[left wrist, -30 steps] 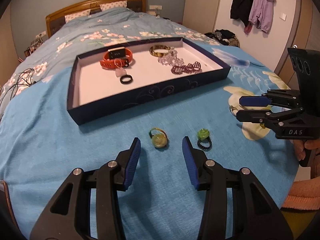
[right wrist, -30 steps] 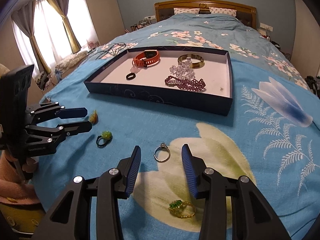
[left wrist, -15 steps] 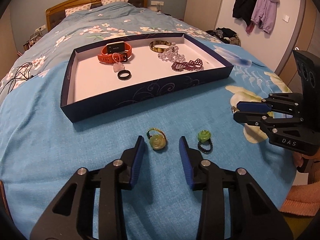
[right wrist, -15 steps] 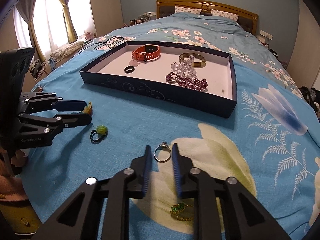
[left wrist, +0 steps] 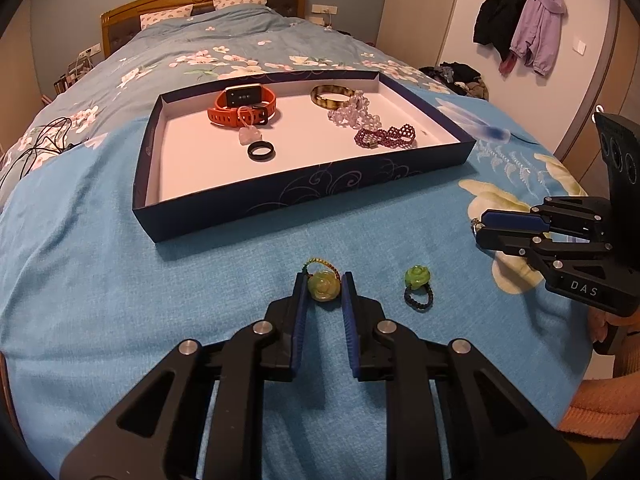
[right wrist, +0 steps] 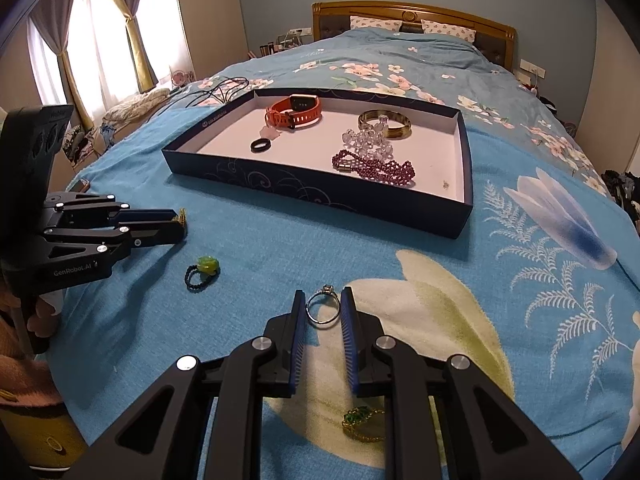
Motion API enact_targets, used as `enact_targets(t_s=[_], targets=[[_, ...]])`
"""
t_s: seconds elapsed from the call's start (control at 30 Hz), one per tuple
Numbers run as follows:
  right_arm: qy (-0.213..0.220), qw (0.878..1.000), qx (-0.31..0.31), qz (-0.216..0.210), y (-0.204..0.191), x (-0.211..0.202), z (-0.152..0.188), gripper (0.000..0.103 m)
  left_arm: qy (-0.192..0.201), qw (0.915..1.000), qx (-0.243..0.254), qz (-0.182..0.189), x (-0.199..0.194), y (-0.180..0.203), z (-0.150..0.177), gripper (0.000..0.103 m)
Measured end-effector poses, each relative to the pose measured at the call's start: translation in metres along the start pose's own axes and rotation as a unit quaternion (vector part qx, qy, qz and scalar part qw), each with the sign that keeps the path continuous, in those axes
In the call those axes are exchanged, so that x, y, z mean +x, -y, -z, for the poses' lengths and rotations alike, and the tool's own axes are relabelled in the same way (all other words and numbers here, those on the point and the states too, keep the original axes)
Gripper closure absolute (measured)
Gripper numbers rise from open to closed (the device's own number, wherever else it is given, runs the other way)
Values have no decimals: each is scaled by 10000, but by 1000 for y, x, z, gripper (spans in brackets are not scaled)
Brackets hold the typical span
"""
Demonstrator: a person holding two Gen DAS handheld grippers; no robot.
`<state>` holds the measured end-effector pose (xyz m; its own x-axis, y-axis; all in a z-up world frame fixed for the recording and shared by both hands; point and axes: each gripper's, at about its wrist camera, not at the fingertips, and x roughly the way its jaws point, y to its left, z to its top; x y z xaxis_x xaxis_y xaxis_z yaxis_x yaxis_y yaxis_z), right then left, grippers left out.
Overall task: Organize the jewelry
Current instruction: 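Grasp the silver ring with the right tool while the left tool grasps the green jade ring, then carry the silver ring with the right tool while the left tool carries the jade ring into the tray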
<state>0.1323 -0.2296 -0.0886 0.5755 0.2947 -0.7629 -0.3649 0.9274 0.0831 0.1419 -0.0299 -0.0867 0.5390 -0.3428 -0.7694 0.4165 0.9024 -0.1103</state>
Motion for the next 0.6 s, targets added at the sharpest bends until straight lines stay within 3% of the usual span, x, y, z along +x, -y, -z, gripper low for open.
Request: enact_targets(t_s=[0.6], targets=[[503,9979,296,-288,10,-18,-13,87,376,9993,-7,38,-21,9,-7,86]])
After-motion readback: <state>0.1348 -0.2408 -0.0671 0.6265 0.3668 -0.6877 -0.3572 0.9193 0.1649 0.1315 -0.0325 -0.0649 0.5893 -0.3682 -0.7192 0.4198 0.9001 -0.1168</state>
